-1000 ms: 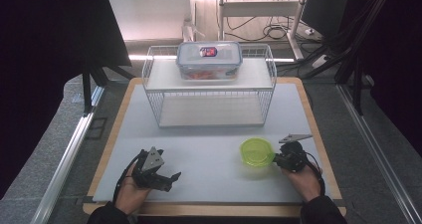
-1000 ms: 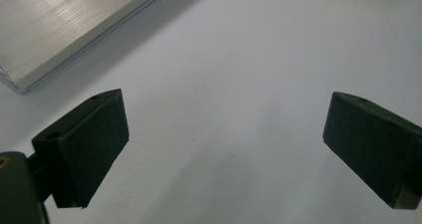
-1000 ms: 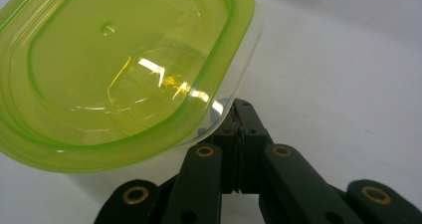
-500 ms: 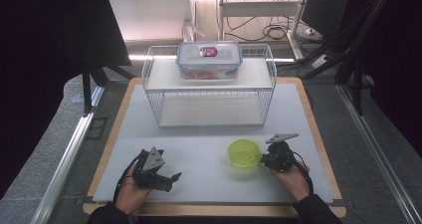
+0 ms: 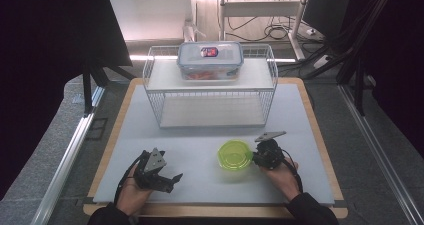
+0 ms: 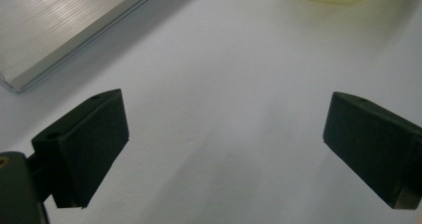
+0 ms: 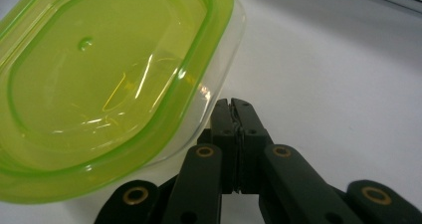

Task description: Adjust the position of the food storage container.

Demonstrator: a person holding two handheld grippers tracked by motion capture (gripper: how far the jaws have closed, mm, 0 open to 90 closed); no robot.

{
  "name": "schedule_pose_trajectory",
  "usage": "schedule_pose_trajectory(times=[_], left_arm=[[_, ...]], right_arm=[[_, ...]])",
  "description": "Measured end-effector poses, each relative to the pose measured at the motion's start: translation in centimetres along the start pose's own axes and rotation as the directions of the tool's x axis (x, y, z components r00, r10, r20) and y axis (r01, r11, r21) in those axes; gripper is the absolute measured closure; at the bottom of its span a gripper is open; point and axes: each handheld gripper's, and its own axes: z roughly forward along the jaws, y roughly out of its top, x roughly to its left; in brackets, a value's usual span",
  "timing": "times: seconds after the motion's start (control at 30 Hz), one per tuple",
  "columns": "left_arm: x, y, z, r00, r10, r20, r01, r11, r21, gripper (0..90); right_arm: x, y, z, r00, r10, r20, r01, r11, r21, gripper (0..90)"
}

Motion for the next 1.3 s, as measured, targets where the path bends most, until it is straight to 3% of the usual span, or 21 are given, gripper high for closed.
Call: schedule_pose_trajectory(times=[0.5,0.63,0.93,1.13,1.3], left_arm=[[-0.1,0.0,0.0,1.0000,0.005,0.005,-0.005,1.0000,0.002,3.8],[-0.1,0.0,0.0,1.0000,0.003,0.007,-0.003,1.0000,0.001,3.8],[-0.1,0.0,-0.1,1.0000,-0.001,0.008,0.001,1.0000,0.000,3.8],[0.1,-0.1,-0.2,0.9992,-0.030,0.025,0.030,0.9995,-0.010,3.8],[0.1,-0.1,-0.2,0.9993,-0.028,0.025,0.028,0.9996,-0.007,3.9]], right_arm=[[2.4,2.0,2.6,0.9971,-0.049,-0.058,0.049,0.999,-0.003,89.5],[2.3,2.1,2.6,0.9972,-0.061,-0.045,0.060,0.998,-0.004,88.3],[1.0,1.9,1.2,0.9991,-0.040,-0.010,0.040,0.999,-0.035,84.0],[0.6,1.6,-0.6,0.9975,-0.067,0.021,0.069,0.995,-0.071,72.9],[0.3,1.1,-2.0,0.9958,-0.086,0.031,0.089,0.989,-0.121,52.7]])
